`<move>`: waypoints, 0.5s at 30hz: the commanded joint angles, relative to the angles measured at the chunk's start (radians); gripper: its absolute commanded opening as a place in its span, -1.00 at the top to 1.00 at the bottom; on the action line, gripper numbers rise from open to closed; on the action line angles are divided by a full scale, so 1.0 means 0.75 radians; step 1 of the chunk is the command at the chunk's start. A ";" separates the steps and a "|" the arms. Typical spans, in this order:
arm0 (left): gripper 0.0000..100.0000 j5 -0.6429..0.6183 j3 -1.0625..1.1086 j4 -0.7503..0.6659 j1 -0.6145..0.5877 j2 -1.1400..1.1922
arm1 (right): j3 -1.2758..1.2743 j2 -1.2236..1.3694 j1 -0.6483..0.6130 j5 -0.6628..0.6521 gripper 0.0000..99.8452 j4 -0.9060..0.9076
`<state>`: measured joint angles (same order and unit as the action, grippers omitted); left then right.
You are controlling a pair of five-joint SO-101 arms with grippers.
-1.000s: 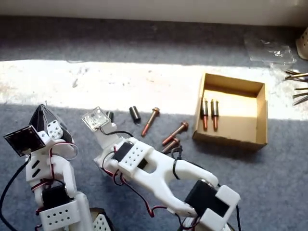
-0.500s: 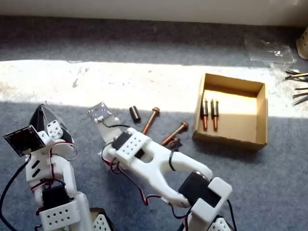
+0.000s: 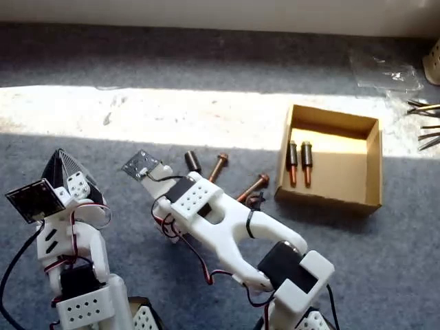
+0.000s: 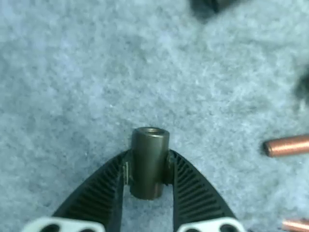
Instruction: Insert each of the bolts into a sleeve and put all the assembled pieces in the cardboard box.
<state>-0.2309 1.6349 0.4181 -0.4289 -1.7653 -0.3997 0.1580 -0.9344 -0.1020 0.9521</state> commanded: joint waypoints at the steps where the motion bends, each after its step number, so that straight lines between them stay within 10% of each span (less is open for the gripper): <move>1: 0.94 -0.002 -0.077 -0.020 -0.017 -0.017 | 0.048 -0.013 0.017 -0.098 0.99 0.030; 15: 0.94 -0.002 -0.069 -0.020 -0.017 -0.017 | 0.226 -0.191 0.114 -0.158 0.99 0.247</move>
<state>-0.2309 1.6349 0.4181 -0.4289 -1.7653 -0.3230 0.1197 -0.8961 -0.2140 1.0625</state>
